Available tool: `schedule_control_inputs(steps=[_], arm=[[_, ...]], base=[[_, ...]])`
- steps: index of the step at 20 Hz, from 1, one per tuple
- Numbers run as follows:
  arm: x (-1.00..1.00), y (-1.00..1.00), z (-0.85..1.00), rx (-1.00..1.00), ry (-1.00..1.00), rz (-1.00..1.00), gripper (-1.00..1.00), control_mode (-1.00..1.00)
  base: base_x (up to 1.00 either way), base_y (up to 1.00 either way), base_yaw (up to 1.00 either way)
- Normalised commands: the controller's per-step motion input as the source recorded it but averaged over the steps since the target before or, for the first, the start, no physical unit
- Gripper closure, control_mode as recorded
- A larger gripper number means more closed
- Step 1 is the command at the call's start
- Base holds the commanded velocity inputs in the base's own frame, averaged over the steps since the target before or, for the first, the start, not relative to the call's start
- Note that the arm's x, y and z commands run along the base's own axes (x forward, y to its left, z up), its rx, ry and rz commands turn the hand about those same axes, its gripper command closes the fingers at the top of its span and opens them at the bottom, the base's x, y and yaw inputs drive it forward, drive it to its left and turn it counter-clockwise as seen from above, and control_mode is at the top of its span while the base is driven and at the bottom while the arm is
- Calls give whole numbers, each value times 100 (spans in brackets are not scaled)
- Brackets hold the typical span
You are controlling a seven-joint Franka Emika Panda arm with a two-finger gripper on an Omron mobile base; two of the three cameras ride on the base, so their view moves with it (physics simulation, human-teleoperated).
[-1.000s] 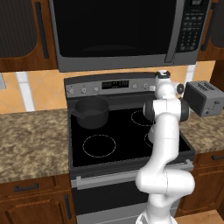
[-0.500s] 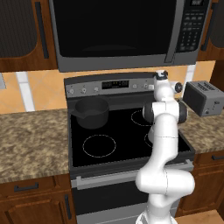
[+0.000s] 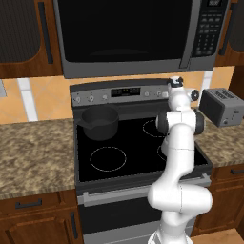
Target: Pick the kettle from the counter and place it on a stove burner. Then turn the burner on.
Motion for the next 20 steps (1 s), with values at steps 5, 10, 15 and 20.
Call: schedule_control_inputs(steps=[5, 10, 15, 20], arm=[[0, 12, 8, -2, -7, -9, -100, -100], [0, 1, 1, -2, -3, -10, -100, -100], [0, 1, 0, 0, -1, -2, -100, -100], [0, 2, 0, 0, -1, 0, -100, -100]], base=[[0, 0, 0], [0, 0, 0], [0, 0, 0], [0, 0, 0]])
